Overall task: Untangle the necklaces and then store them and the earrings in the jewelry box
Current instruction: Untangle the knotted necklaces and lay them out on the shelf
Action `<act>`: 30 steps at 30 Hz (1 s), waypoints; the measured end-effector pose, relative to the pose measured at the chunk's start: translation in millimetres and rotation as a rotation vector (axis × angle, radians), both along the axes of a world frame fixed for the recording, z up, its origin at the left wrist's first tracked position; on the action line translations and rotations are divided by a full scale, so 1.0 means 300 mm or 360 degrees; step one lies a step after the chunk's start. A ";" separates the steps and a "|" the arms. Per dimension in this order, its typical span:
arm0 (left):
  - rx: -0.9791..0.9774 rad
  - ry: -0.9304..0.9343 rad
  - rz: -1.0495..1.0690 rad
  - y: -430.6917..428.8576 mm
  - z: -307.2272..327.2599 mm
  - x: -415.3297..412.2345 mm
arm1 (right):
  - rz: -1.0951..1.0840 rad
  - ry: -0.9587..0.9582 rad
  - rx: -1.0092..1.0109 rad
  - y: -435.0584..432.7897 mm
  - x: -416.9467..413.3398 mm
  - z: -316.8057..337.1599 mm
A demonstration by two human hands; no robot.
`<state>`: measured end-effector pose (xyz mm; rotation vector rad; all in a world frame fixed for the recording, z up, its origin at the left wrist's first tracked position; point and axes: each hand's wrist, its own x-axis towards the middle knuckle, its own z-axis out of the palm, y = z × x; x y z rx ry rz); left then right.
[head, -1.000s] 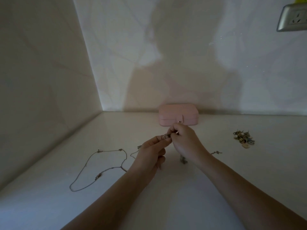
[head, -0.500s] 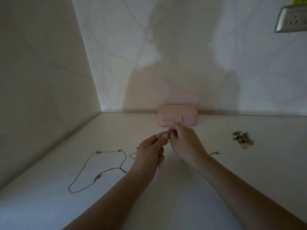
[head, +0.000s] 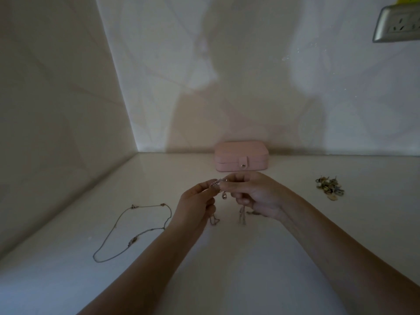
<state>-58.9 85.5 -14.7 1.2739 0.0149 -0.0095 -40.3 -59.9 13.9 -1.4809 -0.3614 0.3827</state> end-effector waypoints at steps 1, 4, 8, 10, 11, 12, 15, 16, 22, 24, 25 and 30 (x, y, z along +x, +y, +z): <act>-0.0025 -0.0005 -0.0049 -0.001 0.002 0.000 | 0.0007 0.0048 0.0092 -0.003 0.007 -0.003; -0.0022 -0.0016 -0.0156 -0.001 0.008 -0.010 | -0.0062 0.0094 0.0175 -0.022 0.022 -0.005; 0.0078 0.0015 -0.0162 -0.002 0.013 -0.026 | -0.0639 -0.0491 -0.0546 -0.029 0.025 -0.012; 0.0091 0.0008 -0.0238 -0.010 0.022 -0.039 | -0.0895 -0.0793 -0.0839 -0.021 0.024 -0.020; 0.0097 0.0009 -0.0278 -0.016 0.028 -0.046 | -0.0954 -0.0872 -0.0930 -0.014 0.021 -0.024; 0.0103 0.0021 -0.0292 -0.022 0.032 -0.050 | -0.0983 -0.0907 -0.0988 -0.010 0.022 -0.030; 0.0081 0.0088 -0.0190 -0.027 0.032 -0.043 | -0.0993 -0.0904 -0.1096 -0.008 0.037 -0.050; 0.0062 0.0093 -0.0133 -0.023 0.030 -0.041 | -0.0966 -0.0884 -0.1126 -0.011 0.045 -0.055; -0.0039 0.0081 0.0086 -0.001 0.029 -0.033 | -0.0850 -0.0858 -0.1295 -0.041 0.044 -0.038; -0.0111 0.0103 0.0036 -0.003 0.030 -0.033 | -0.0946 -0.0934 -0.1226 -0.047 0.035 -0.028; -0.0109 0.0110 0.0011 -0.005 0.030 -0.034 | -0.0997 -0.0977 -0.1252 -0.050 0.034 -0.026; -0.0069 0.0087 -0.0038 -0.014 0.023 -0.040 | -0.0872 -0.0524 -0.0929 -0.059 0.047 -0.009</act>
